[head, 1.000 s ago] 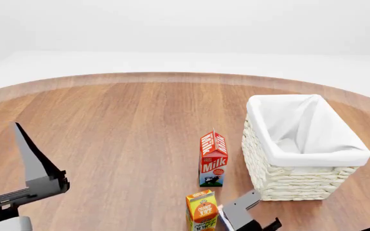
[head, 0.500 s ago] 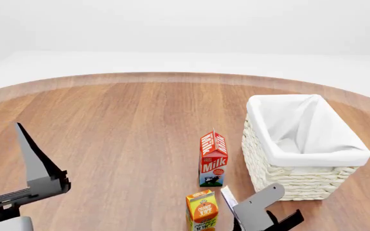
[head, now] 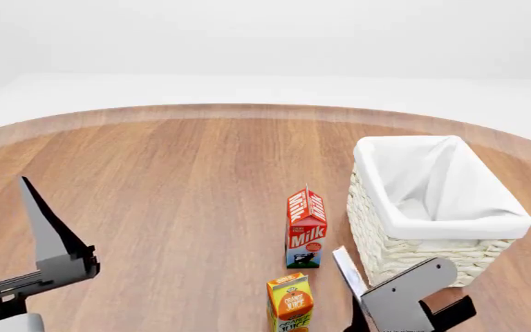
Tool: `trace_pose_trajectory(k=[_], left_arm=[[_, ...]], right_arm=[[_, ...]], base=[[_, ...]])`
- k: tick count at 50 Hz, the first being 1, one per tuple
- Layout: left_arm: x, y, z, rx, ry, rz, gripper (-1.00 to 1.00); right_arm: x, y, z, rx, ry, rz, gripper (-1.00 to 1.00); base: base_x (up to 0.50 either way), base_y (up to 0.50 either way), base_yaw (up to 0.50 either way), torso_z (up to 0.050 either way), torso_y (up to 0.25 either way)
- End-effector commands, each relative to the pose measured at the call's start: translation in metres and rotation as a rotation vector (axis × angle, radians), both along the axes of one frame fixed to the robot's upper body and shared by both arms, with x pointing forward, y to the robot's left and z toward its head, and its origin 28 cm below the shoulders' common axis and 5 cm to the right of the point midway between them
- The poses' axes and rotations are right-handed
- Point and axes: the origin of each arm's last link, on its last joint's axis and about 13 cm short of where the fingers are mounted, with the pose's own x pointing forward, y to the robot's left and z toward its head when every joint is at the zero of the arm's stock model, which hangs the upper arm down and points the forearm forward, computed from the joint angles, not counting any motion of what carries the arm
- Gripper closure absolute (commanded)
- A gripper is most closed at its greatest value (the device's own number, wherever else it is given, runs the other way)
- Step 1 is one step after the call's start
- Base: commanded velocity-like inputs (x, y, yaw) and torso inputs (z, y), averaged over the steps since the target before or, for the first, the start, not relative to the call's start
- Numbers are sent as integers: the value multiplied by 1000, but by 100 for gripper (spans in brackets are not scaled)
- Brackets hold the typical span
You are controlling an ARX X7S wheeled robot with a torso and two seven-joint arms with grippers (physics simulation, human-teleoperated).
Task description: Pick up the cream cheese box and the butter, and put them in the basket.
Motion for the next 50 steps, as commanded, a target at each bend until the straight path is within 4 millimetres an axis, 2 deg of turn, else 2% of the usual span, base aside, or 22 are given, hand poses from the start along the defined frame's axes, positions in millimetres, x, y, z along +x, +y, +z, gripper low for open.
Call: trace_pose_trajectory(k=[1, 18, 38, 50], left_arm=[[0, 0, 1, 1, -3, 1, -100], [0, 0, 1, 2, -1, -3, -100], [-1, -1, 1, 1, 2, -7, -100], [-1, -2, 0, 2, 4, -10, -100]], right_arm=[[-5, -3, 29, 21, -133, -20, 100], [-5, -15, 67, 26, -274, -88, 100], [-8, -22, 85, 19, -336, -121, 100], [-8, -28, 108, -2, -411, -141, 100]], base=[[0, 0, 0, 0, 0], [0, 0, 0, 0, 1], [0, 0, 0, 0, 0], [0, 0, 0, 0, 1]])
